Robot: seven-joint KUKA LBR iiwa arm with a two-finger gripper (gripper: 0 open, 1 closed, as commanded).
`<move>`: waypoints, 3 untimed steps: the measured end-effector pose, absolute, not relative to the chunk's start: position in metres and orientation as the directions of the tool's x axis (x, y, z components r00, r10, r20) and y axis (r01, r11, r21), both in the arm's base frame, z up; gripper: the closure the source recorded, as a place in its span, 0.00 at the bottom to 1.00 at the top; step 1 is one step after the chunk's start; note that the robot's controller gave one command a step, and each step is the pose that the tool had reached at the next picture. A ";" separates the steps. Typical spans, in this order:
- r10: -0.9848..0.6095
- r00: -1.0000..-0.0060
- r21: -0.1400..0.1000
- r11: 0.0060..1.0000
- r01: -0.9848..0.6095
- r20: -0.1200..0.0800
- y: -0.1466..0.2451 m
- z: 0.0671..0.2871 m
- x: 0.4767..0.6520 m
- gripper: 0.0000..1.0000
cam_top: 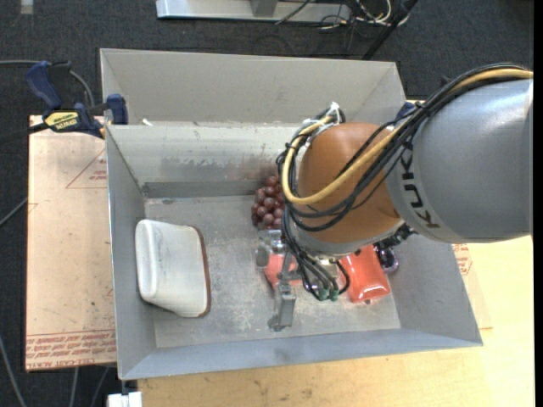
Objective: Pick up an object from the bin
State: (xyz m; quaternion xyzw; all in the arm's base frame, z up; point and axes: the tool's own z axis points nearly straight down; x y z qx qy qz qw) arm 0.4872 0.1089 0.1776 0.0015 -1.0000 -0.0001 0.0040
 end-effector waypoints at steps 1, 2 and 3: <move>0.000 -1.000 0.001 1.000 0.000 0.001 0.108 0.182 0.489 0.00; 0.011 -1.000 0.003 1.000 0.011 0.003 0.077 0.174 0.506 0.00; 0.141 -0.990 0.000 0.990 0.141 0.002 0.052 0.165 0.514 0.00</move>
Offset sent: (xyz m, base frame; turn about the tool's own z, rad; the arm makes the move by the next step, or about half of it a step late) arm 0.0285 -0.0549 -0.0081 0.0255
